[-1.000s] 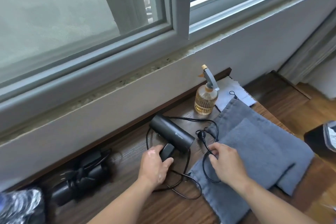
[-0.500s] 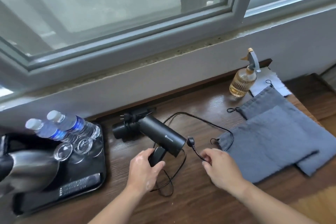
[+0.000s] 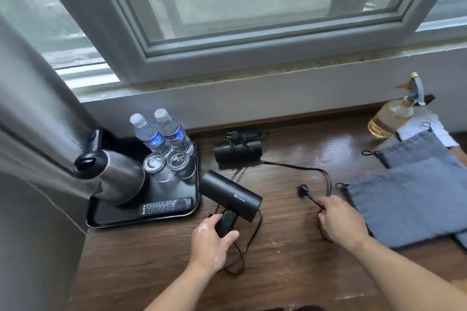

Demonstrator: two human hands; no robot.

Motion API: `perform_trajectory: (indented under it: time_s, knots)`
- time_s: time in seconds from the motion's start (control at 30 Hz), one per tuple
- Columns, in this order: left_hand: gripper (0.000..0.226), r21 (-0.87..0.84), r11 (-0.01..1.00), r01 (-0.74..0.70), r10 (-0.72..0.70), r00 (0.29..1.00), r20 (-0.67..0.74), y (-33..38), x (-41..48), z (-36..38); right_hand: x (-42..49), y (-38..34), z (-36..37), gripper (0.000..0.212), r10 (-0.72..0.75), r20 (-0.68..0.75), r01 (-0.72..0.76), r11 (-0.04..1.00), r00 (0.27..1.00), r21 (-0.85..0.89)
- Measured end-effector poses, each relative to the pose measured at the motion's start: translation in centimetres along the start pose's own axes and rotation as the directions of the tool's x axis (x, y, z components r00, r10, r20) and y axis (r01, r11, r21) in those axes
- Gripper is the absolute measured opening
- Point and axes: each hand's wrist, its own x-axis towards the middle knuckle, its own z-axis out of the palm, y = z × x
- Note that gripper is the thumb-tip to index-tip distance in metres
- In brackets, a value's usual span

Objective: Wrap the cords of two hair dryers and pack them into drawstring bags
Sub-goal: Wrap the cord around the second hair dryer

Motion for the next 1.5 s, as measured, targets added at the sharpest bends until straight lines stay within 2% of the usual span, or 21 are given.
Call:
perform_trajectory:
  time_s: [0.07, 0.13, 0.17, 0.2, 0.23, 0.27, 0.3, 0.33, 0.37, 0.47, 0.53, 0.63, 0.77, 0.93, 1.0, 1.03, 1.13, 1.23, 1.3, 1.4, 1.5]
  knots:
    - [0.049, -0.039, 0.999, -0.010, 0.010, 1.000, 0.000, -0.3, -0.2, 0.2, -0.8, -1.4, -0.1, 0.035, -0.022, -0.097, 0.029, 0.997, 0.995, 0.071]
    - [0.051, -0.073, 0.997, -0.015, 0.015, 1.000, 0.003, -0.4, -0.3, 0.3, -2.1, -4.1, -0.7, 0.041, -0.037, -0.112, 0.072, 0.943, 0.993, 0.326]
    - [0.050, -0.094, 0.995, -0.018, 0.018, 1.000, 0.003, -0.4, -0.4, 0.4, -2.9, -5.8, -1.2, 0.044, -0.034, -0.045, 0.053, 0.861, 0.998, 0.506]
    - [0.050, -0.114, 0.993, -0.019, 0.019, 1.000, 0.000, -0.4, -0.4, 0.4, -3.7, -7.7, -1.8, 0.049, -0.046, 0.071, -0.016, 0.723, 0.996, 0.691]
    - [0.049, -0.132, 0.991, -0.018, 0.018, 1.000, 0.000, -0.2, -0.6, 0.4, -4.4, -9.5, -2.2, 0.055, -0.080, 0.196, -0.125, 0.533, 0.977, 0.837]
    - [0.049, -0.149, 0.989, -0.024, 0.024, 1.000, 0.000, -0.1, -0.7, 0.4, -4.8, -11.0, -2.3, 0.063, -0.118, 0.286, -0.228, 0.358, 0.951, 0.905]
    - [0.049, -0.164, 0.986, -0.033, 0.034, 0.999, 0.002, 0.0, -0.8, 0.5, -4.9, -12.2, -2.2, 0.069, -0.142, 0.330, -0.291, 0.236, 0.933, 0.927]
    - [0.048, -0.172, 0.984, -0.050, 0.051, 0.999, 0.004, 0.1, -0.9, 0.6, -5.0, -13.2, -2.0, 0.072, -0.149, 0.337, -0.313, 0.164, 0.929, 0.935]
    - [0.048, -0.174, 0.983, -0.061, 0.063, 0.998, 0.006, 0.3, -1.0, 0.7, -4.9, -13.9, -1.8, 0.071, -0.139, 0.330, -0.315, 0.119, 0.934, 0.941]
    - [0.052, -0.168, 0.981, -0.094, 0.098, 0.995, 0.014, 0.7, -1.5, 0.9, -4.3, -15.1, -1.6, 0.047, -0.050, 0.293, -0.291, 0.041, 0.955, 0.956]
    - [0.052, -0.203, 0.975, -0.092, 0.108, 0.992, 0.069, 0.9, -1.6, 0.5, -3.7, -15.0, -1.9, 0.038, -0.049, 0.272, -0.273, -0.008, 0.961, 0.962]
    - [0.057, -0.279, 0.959, -0.053, 0.104, 0.979, 0.174, 0.7, -1.2, -0.8, -2.6, -14.3, -2.9, 0.035, -0.123, 0.244, -0.247, -0.007, 0.962, 0.969]
    - [0.060, -0.370, 0.929, 0.000, 0.058, 0.988, 0.144, -0.5, 0.5, -4.6, -1.0, -13.3, -5.2, 0.032, -0.229, 0.217, -0.201, 0.091, 0.949, 0.975]
    - [0.110, -0.461, 0.888, 0.014, 0.028, 0.996, 0.085, -1.8, 2.7, -9.2, 0.5, -13.0, -8.1, 0.044, -0.338, 0.172, -0.117, 0.177, 0.925, 0.977]
    - [0.131, -0.454, 0.890, -0.039, 0.081, 0.994, 0.075, -1.4, 3.3, -10.3, 0.9, -13.0, -8.8, 0.045, -0.390, 0.165, -0.085, 0.214, 0.906, 0.973]
    - [0.133, -0.429, 0.901, -0.066, 0.116, 0.989, 0.090, -1.1, 3.5, -10.7, 1.1, -13.0, -9.1, 0.046, -0.422, 0.169, -0.072, 0.237, 0.891, 0.969]
    - [0.121, -0.304, 0.944, -0.131, 0.199, 0.958, 0.206, -0.2, 3.9, -11.3, 1.4, -13.5, -9.8, 0.050, -0.515, 0.210, -0.059, 0.294, 0.831, 0.954]
    - [0.101, -0.233, 0.959, -0.163, 0.245, 0.888, 0.388, 1.1, 3.9, -11.3, 1.4, -14.7, -10.5, 0.045, -0.597, 0.239, 0.009, 0.381, 0.766, 0.925]
    - [0.085, -0.190, 0.959, -0.211, 0.276, 0.848, 0.453, 2.2, 3.5, -11.1, 1.4, -15.5, -10.9, 0.043, -0.628, 0.249, 0.060, 0.428, 0.737, 0.902]
    - [0.056, -0.203, 0.951, -0.233, 0.295, 0.878, 0.376, 3.0, 2.6, -10.2, 1.1, -16.2, -10.9, 0.047, -0.653, 0.224, 0.142, 0.458, 0.723, 0.878]
    - [0.056, -0.299, 0.939, -0.169, 0.250, 0.933, 0.260, 3.0, 2.0, -9.6, 0.5, -15.6, -10.3, 0.060, -0.595, 0.177, 0.158, 0.467, 0.784, 0.870]
